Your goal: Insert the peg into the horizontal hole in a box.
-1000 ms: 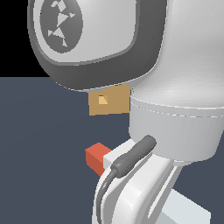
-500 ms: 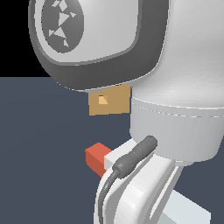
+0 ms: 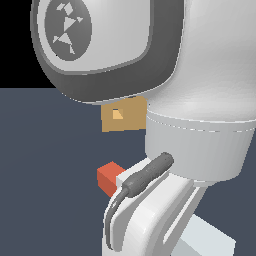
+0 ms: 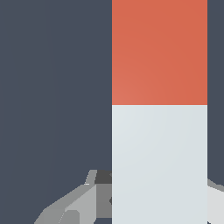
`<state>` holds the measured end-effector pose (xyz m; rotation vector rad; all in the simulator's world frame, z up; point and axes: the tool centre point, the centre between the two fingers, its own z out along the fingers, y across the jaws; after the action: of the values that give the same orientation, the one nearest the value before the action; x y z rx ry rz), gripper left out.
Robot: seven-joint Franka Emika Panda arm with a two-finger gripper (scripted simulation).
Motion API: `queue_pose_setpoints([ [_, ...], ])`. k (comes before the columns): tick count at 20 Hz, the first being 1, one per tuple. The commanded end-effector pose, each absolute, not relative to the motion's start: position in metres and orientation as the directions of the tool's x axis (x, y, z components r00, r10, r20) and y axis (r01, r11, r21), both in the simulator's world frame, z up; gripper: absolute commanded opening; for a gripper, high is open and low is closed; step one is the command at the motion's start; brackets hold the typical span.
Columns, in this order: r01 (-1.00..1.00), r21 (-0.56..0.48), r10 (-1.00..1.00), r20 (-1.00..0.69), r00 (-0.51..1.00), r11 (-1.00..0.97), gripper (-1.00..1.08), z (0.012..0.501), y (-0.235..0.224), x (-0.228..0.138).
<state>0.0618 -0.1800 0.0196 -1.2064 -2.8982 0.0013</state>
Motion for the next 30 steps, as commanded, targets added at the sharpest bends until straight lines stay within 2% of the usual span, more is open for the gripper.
queue_pose_setpoints([
  [1, 0.716, 0.000, 0.716, 0.001, -0.698, 0.698, -1.00, 0.022, -0.175, 0.060],
  [12, 0.785, 0.000, 0.785, 0.001, -0.619, 0.619, -1.00, 0.032, -0.131, 0.033],
  [30, 0.927, 0.000, 0.927, 0.000, -0.375, 0.375, -1.00, 0.060, 0.000, -0.010],
])
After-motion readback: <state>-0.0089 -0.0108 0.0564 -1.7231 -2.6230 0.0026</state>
